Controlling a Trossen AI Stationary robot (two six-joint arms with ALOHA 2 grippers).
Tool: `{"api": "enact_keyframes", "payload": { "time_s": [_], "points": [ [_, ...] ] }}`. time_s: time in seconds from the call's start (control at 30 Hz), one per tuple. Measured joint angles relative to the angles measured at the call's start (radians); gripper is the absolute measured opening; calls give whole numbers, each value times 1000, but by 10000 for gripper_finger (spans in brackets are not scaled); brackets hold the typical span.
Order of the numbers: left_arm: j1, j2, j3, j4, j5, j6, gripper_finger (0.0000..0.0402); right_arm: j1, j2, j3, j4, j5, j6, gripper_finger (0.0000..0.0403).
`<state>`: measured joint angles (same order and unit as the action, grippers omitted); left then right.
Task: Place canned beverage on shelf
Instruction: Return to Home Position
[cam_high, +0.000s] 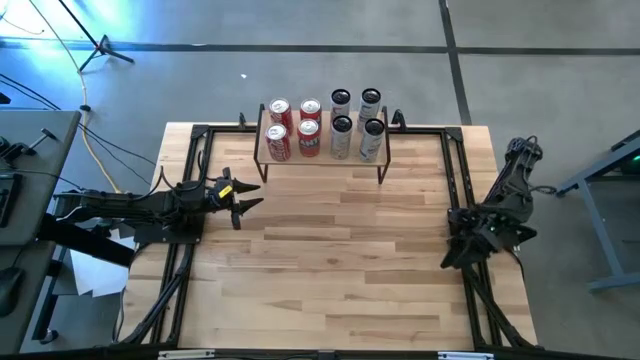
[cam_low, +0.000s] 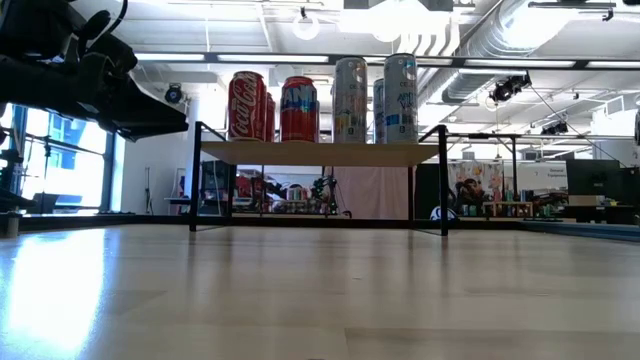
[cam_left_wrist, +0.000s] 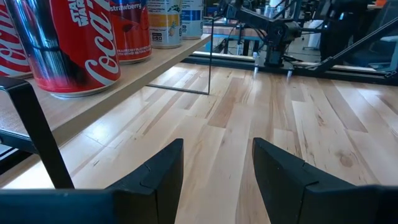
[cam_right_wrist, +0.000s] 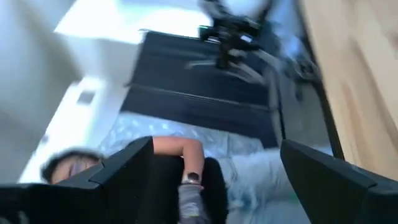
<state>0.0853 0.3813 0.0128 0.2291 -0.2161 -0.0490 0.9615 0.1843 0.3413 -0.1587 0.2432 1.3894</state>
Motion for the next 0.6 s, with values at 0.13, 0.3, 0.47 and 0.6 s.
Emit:
{"api": "enact_keyframes", "payload": {
  "time_s": [0.13,0.3,0.47,0.6],
  "points": [
    [0,0,0,0,0,0,170,0,-84,-153,252,-10,-354,339],
    [0,0,0,0,0,0,170,0,-176,-320,447,-69,-850,339],
    [0,0,0,-1,0,0,170,-3,-184,-327,325,-82,-1340,339],
    [0,0,0,0,0,0,170,-77,-184,-325,307,-48,-1513,339]
  ]
}}
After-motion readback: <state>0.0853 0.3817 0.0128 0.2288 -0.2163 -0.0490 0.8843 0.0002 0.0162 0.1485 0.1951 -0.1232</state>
